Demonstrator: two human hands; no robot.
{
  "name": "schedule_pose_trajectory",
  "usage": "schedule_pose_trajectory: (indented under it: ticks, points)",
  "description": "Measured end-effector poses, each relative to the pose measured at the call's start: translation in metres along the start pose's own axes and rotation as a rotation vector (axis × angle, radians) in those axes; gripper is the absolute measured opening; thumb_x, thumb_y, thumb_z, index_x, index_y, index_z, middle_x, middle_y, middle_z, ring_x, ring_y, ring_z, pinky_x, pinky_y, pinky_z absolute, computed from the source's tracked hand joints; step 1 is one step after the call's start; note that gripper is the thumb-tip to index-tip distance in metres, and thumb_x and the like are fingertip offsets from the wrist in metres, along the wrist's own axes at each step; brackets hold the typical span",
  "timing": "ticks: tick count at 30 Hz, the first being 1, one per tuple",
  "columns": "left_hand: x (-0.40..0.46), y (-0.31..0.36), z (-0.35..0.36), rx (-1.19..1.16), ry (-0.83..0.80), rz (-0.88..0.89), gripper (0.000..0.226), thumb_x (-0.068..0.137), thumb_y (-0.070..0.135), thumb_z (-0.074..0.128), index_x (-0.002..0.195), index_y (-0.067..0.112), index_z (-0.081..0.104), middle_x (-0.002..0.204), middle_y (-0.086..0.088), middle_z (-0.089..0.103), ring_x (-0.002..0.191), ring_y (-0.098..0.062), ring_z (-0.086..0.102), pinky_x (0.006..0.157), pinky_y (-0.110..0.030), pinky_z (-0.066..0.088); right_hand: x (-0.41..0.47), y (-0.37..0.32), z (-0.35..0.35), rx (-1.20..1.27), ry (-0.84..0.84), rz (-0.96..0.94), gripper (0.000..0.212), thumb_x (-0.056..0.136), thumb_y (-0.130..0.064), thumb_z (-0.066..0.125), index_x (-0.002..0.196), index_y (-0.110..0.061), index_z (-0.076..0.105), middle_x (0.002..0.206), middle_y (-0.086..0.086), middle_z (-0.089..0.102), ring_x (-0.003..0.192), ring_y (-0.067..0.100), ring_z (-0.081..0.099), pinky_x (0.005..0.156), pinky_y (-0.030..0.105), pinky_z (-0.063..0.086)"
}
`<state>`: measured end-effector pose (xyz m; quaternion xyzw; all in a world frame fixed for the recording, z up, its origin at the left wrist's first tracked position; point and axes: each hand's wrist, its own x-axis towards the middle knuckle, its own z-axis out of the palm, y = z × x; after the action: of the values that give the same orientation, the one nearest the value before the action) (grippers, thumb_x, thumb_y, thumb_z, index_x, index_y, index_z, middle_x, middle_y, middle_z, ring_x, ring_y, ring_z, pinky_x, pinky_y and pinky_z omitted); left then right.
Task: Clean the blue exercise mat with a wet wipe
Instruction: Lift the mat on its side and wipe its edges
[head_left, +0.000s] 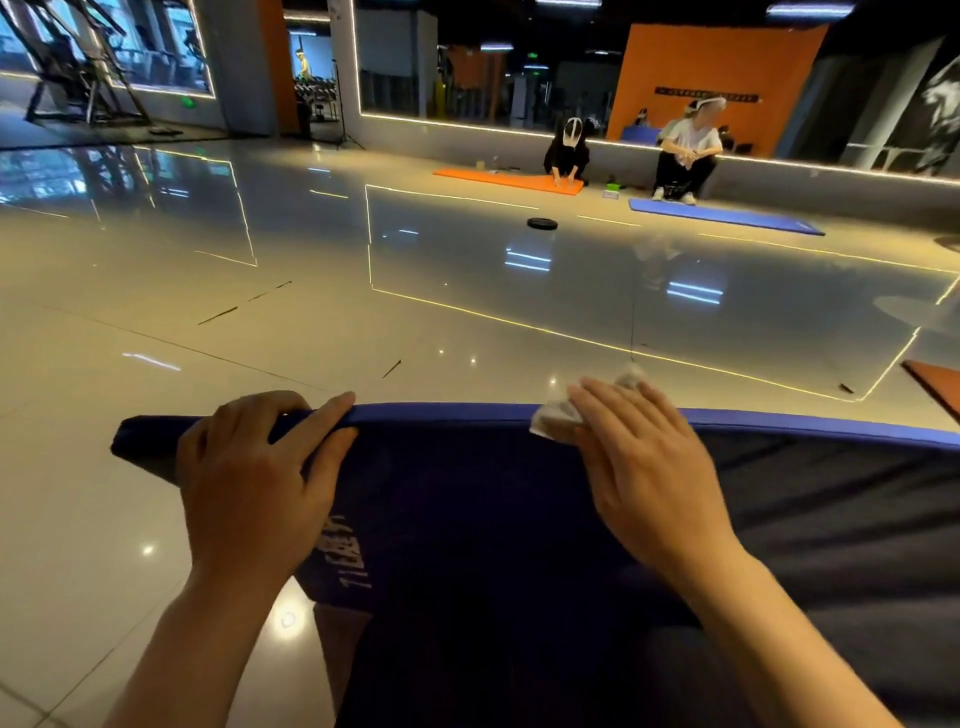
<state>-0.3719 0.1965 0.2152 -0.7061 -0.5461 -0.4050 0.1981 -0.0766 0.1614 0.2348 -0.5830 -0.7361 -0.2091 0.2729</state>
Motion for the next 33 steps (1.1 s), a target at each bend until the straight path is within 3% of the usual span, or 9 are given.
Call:
schedule_pose_trajectory:
  ticks: [3, 6, 11, 17, 21, 23, 27, 30, 33]
  points:
    - [0.0, -0.001, 0.003, -0.019, 0.003, -0.016, 0.043, 0.091, 0.038, 0.045, 0.116, 0.014, 0.071, 0.097, -0.014, 0.064, 0.093, -0.038, 0.058, 0.082, -0.053, 0.04, -0.029, 0.058, -0.017, -0.046, 0.047, 0.11, 0.044, 0.099, -0.031, 0.039, 0.128, -0.007, 0.062, 0.129, 0.012, 0.063, 0.119, 0.03, 0.055, 0.107, 0.044, 0.038]
    - [0.0, 0.003, 0.009, -0.018, 0.005, -0.029, 0.042, 0.092, 0.036, 0.045, 0.116, 0.014, 0.072, 0.096, -0.014, 0.064, 0.092, -0.038, 0.058, 0.083, -0.052, 0.039, -0.035, 0.066, -0.015, 0.005, 0.093, 0.191, 0.046, 0.098, -0.031, 0.039, 0.128, -0.005, 0.061, 0.129, 0.013, 0.062, 0.122, 0.03, 0.052, 0.109, 0.044, 0.035]
    - [-0.001, 0.011, 0.008, -0.01, 0.026, -0.017, 0.04, 0.091, 0.035, 0.045, 0.115, 0.016, 0.072, 0.096, -0.013, 0.064, 0.093, -0.037, 0.057, 0.082, -0.053, 0.039, -0.006, -0.005, 0.016, 0.05, 0.177, 0.159, 0.04, 0.098, -0.026, 0.041, 0.12, -0.005, 0.066, 0.121, 0.012, 0.067, 0.114, 0.029, 0.062, 0.113, 0.042, 0.03]
    - [-0.003, 0.007, 0.004, 0.012, -0.006, -0.006, 0.042, 0.091, 0.037, 0.045, 0.113, 0.017, 0.073, 0.095, -0.012, 0.064, 0.09, -0.036, 0.058, 0.078, -0.05, 0.04, 0.024, -0.106, 0.038, 0.105, 0.037, -0.083, 0.043, 0.094, -0.029, 0.039, 0.126, -0.014, 0.063, 0.128, 0.004, 0.065, 0.121, 0.019, 0.058, 0.116, 0.037, 0.029]
    - [-0.002, 0.001, -0.001, 0.009, -0.001, 0.015, 0.042, 0.091, 0.039, 0.044, 0.114, 0.017, 0.073, 0.095, -0.012, 0.065, 0.09, -0.036, 0.058, 0.077, -0.05, 0.041, 0.014, -0.055, 0.029, 0.027, 0.031, -0.177, 0.041, 0.091, -0.012, 0.05, 0.13, -0.008, 0.061, 0.132, 0.009, 0.062, 0.123, 0.024, 0.056, 0.118, 0.039, 0.028]
    - [-0.002, -0.002, -0.002, -0.008, -0.002, 0.02, 0.043, 0.091, 0.04, 0.044, 0.114, 0.016, 0.073, 0.095, -0.012, 0.065, 0.089, -0.036, 0.058, 0.077, -0.05, 0.042, -0.001, -0.012, 0.02, 0.005, 0.098, -0.076, 0.039, 0.09, -0.006, 0.048, 0.126, -0.004, 0.062, 0.128, 0.012, 0.063, 0.118, 0.03, 0.059, 0.115, 0.041, 0.033]
    - [-0.003, 0.001, 0.003, -0.025, 0.036, 0.013, 0.041, 0.092, 0.039, 0.046, 0.113, 0.017, 0.073, 0.095, -0.011, 0.065, 0.091, -0.034, 0.057, 0.08, -0.049, 0.04, -0.024, 0.028, 0.004, -0.031, 0.164, 0.165, 0.041, 0.099, -0.024, 0.039, 0.124, -0.002, 0.063, 0.125, 0.015, 0.065, 0.117, 0.033, 0.059, 0.112, 0.045, 0.034]
    - [-0.006, 0.009, 0.007, -0.046, 0.095, -0.009, 0.036, 0.092, 0.037, 0.049, 0.111, 0.018, 0.074, 0.095, -0.01, 0.065, 0.093, -0.031, 0.054, 0.083, -0.047, 0.036, -0.006, -0.015, 0.016, 0.042, 0.201, 0.19, 0.037, 0.097, -0.022, 0.042, 0.117, -0.003, 0.067, 0.117, 0.013, 0.068, 0.111, 0.03, 0.061, 0.113, 0.042, 0.031]
    - [-0.006, 0.016, 0.008, -0.035, 0.12, 0.003, 0.033, 0.091, 0.035, 0.051, 0.109, 0.019, 0.074, 0.093, -0.008, 0.064, 0.092, -0.027, 0.05, 0.083, -0.043, 0.033, 0.023, -0.085, 0.032, 0.143, 0.131, 0.037, 0.039, 0.095, -0.023, 0.04, 0.117, -0.007, 0.067, 0.118, 0.009, 0.069, 0.112, 0.024, 0.062, 0.114, 0.039, 0.031]
